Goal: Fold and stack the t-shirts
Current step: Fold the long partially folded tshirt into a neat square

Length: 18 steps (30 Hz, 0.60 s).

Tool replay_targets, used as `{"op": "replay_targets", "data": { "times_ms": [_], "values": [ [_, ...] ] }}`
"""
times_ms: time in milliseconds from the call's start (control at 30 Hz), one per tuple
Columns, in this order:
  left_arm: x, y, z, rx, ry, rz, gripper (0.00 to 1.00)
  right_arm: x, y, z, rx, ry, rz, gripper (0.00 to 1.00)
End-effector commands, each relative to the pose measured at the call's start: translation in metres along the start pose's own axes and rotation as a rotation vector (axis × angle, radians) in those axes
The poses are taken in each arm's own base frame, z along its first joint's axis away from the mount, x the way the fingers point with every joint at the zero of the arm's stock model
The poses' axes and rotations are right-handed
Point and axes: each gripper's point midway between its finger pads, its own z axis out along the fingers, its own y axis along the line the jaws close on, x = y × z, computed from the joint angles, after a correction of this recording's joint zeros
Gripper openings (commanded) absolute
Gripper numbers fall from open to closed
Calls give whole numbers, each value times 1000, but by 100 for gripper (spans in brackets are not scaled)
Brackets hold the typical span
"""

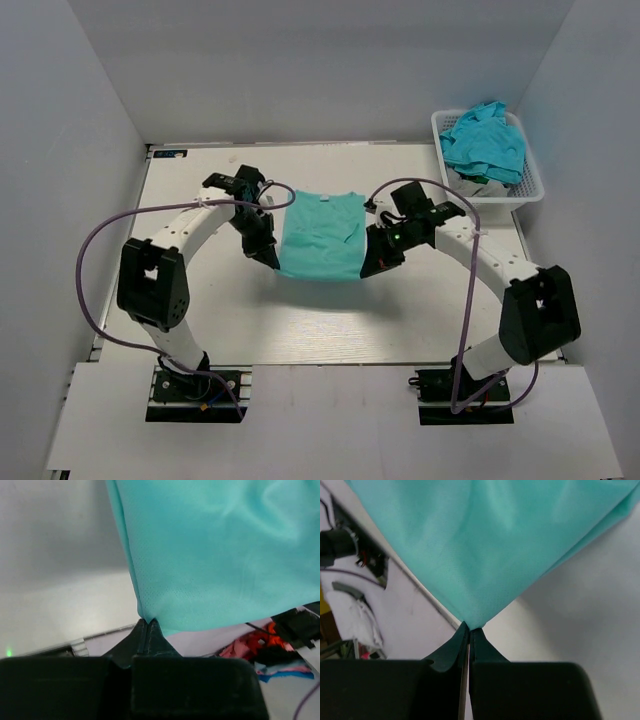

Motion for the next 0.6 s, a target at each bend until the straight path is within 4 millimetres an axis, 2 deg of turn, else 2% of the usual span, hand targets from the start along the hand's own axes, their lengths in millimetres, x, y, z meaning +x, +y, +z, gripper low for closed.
{"op": "replay_targets", "data": {
  "times_ms": [0, 67, 100, 233, 367, 433, 567],
  "values": [
    [21, -21, -46, 72, 7, 31, 0, 14, 32, -27, -86, 56, 3, 0],
    [21, -25, -57, 75, 2, 34, 0, 19, 40, -36, -109, 70, 10, 0],
    [22, -31, -70, 83, -13, 41, 0, 17, 42, -39, -112, 62, 10, 0],
    [26, -38, -83, 104, -28, 38, 0, 18, 53, -51, -131, 49, 19, 0],
    [11, -43, -91, 117, -82, 39, 0, 11, 54, -51, -152, 43, 15, 0],
    [4, -48, -98, 122, -112, 50, 0, -2, 57, -57, -153, 10, -7, 0],
    [-27, -51, -104, 101, -204, 63, 0, -25, 55, -63, -167, -39, -19, 0]
  ]
}}
